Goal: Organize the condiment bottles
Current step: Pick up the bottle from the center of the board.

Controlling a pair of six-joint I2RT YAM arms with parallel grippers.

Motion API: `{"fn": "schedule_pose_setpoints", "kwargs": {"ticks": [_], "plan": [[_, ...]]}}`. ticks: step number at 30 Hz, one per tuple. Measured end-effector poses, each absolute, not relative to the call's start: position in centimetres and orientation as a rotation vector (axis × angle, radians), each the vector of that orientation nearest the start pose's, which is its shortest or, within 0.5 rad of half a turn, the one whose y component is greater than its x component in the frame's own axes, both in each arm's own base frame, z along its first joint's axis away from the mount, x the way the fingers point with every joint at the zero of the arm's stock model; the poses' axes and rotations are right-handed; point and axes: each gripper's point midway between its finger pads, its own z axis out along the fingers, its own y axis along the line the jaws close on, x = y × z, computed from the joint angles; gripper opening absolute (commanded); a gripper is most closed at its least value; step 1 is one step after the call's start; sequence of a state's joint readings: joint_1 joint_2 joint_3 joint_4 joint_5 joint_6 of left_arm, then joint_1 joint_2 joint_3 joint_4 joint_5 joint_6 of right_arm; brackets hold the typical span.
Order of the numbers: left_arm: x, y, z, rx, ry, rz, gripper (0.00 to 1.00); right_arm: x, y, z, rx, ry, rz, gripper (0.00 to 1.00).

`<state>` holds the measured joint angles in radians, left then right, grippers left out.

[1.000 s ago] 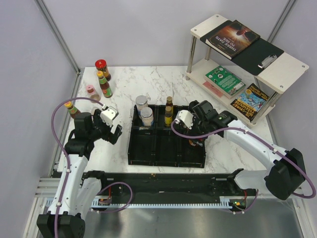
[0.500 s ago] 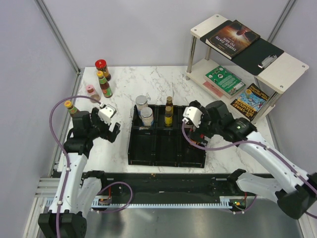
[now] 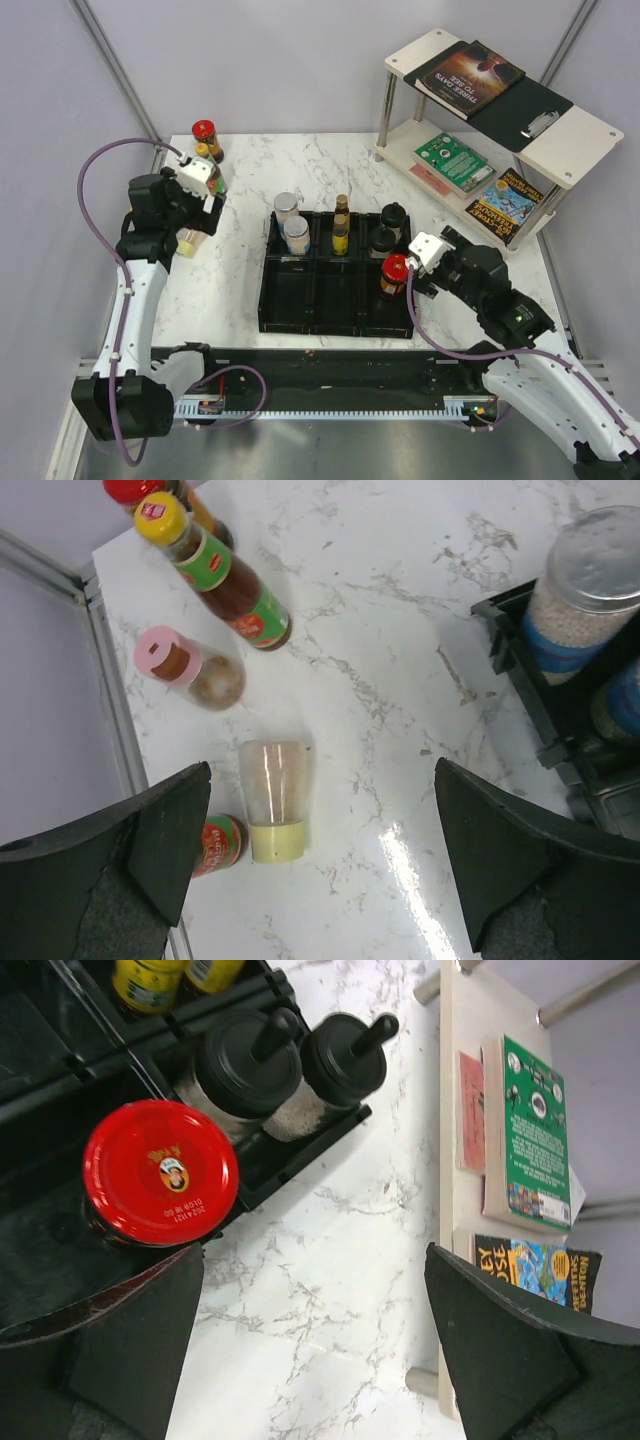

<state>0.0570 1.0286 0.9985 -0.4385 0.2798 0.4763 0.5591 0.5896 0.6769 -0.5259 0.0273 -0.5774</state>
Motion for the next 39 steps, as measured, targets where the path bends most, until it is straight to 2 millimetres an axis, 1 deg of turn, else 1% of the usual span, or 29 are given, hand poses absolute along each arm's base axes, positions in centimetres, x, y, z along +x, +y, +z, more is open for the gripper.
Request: {"fn": "schedule_pose_setpoints", "kwargs": {"ticks": [4,9,12,17,20,23,26,28,29,33,39], "plan": [[34.1,1.6,23.9,0.486,1.992,0.086,0.99,23.4,10.3,19.2,-1.030,1.724,-0.082,0.98],[34.6,6.4,23.3,0.317,2.056,0.100,1.00,24.8,10.3,18.4,-1.001,1.771,-0.121,0.98],[34.6,9.0,23.5,0.239,2.065,0.124,0.99,25.0,10.2,17.8,-1.004,1.799,-0.133,0.98],[35.0,11.6,24.3,0.178,2.059,0.147,1.00,25.2,10.2,18.2,-0.991,1.786,-0.135,0.98],[35.3,13.1,24.2,0.144,2.068,0.156,1.00,25.2,10.2,18.2,-0.991,1.787,-0.136,0.98],[35.2,14.4,23.5,0.108,2.087,0.151,1.00,25.2,10.2,18.2,-0.990,1.787,-0.138,0.98],[35.0,15.6,22.4,0.074,2.111,0.135,0.99,25.2,10.2,18.2,-0.988,1.787,-0.138,0.98],[35.0,16.2,21.5,0.054,2.131,0.116,0.97,25.2,10.2,18.2,-0.988,1.788,-0.137,0.98],[35.1,16.5,21.0,0.045,2.141,0.109,0.95,25.2,10.2,18.2,-0.988,1.787,-0.137,0.98],[35.3,16.7,19.9,0.036,2.165,0.080,0.92,25.2,10.1,18.2,-0.985,1.788,-0.140,0.98],[35.8,16.8,19.8,0.047,2.151,0.074,0.86,25.2,10.0,18.1,-0.982,1.789,-0.145,0.98]]}}
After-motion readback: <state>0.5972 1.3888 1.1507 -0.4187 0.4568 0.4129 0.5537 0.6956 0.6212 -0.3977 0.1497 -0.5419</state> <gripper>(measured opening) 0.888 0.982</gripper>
